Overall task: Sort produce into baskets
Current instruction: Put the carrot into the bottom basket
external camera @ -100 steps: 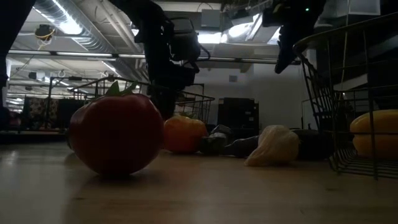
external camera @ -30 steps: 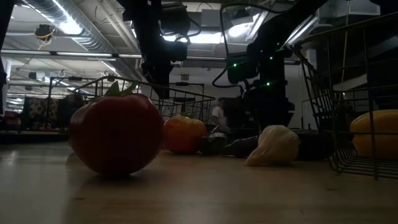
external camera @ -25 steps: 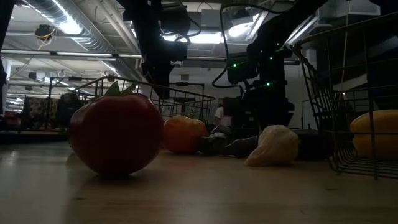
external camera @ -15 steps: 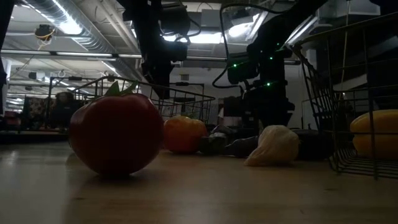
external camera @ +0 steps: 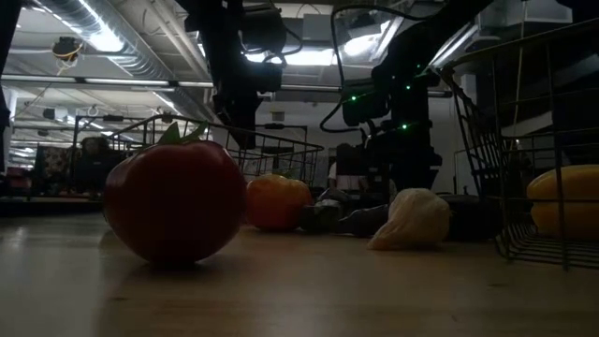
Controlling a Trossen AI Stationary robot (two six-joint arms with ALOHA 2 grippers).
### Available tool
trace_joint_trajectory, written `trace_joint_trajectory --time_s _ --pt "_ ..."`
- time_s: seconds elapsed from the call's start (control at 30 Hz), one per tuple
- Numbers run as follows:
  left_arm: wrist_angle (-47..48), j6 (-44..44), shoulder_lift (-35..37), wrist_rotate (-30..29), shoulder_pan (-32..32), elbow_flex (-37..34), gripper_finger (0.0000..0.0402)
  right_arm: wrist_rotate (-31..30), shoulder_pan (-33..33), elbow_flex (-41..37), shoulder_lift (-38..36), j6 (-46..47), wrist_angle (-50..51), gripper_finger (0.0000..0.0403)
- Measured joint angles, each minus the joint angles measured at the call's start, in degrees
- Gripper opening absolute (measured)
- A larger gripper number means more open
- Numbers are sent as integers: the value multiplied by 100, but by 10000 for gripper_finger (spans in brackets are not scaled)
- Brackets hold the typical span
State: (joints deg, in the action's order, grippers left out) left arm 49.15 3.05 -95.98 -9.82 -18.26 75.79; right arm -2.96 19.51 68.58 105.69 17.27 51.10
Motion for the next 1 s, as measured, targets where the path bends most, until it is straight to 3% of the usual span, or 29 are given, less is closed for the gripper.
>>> trace_joint_trajectory --time_s 0.33,0.57,1.0 --pt "0 7 0 0 0 0 250 0 0 0 -7 -281 -3 163" --pt "-1 4 19 0 1 0 250 0 0 0 -7 -425 -3 160" --pt "162 124 888 -1 7 0 250 49 0 0 -728 -563 100 159"
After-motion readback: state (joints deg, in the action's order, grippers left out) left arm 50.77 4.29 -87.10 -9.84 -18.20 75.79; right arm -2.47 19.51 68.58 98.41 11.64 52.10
